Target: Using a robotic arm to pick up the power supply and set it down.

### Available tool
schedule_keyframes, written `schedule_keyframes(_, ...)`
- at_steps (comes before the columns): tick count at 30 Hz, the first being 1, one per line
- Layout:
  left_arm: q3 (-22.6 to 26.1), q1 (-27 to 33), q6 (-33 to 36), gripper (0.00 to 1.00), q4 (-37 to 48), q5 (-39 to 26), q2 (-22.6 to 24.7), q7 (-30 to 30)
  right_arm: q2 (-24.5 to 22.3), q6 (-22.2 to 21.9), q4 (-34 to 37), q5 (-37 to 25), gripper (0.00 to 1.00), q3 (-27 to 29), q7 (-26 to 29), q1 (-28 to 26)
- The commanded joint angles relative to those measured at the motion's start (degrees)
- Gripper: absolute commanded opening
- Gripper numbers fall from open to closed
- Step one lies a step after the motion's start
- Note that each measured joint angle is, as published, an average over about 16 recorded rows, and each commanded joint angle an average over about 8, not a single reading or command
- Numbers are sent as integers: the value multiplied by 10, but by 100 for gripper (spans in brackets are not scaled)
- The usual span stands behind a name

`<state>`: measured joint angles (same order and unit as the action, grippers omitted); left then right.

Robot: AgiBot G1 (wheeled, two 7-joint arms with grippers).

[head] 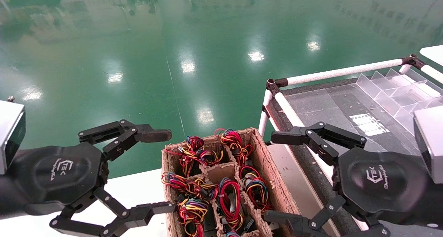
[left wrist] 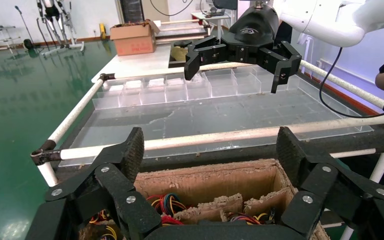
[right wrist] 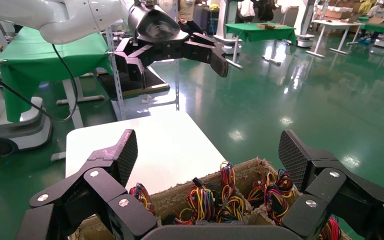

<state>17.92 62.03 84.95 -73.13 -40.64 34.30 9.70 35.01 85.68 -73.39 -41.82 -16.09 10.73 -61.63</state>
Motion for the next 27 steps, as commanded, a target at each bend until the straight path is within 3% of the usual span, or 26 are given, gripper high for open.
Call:
schedule_keyframes(1,0,0,0,0,0,0,0,0,0,0,0,0,100,0,0,0)
schedule_keyframes(27,0,0,0,0,0,0,0,0,0,0,0,0,100,0,0,0)
